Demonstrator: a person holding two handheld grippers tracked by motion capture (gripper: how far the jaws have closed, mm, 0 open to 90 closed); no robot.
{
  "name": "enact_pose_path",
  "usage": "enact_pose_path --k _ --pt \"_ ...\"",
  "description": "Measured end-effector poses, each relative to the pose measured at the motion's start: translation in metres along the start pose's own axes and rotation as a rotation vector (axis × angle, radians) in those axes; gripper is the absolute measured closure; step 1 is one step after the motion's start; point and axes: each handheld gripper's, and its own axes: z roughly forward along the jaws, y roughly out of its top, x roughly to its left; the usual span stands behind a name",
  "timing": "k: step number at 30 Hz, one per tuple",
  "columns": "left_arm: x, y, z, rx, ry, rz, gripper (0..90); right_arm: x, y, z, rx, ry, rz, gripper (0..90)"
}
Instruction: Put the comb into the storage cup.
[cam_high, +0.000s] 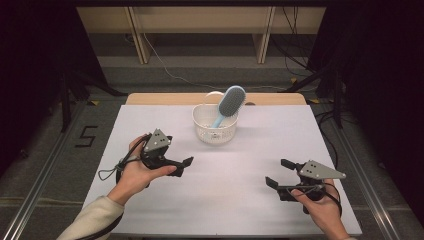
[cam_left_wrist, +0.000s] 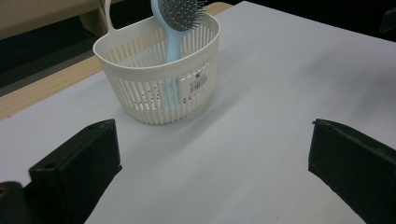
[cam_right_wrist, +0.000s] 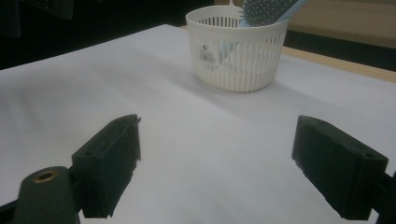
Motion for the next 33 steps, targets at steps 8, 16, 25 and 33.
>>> enact_pose_path --k 8,16,25,33 --pt "0.001 -0.011 -0.009 -0.007 0.005 0.009 1.5 0.000 0.000 0.000 0.002 -0.001 0.004 16.0" --pt "0.004 -0.022 -0.016 -0.008 0.021 0.031 1.5 0.000 0.000 0.000 0.001 -0.002 0.004 16.0" --pt "0.005 -0.033 -0.022 0.005 0.011 0.053 1.6 0.000 0.000 0.000 0.001 -0.003 0.005 16.0" --pt "0.006 -0.047 -0.026 0.016 0.030 0.084 2.4 0.000 0.000 -0.001 -0.001 -0.004 0.006 16.0"
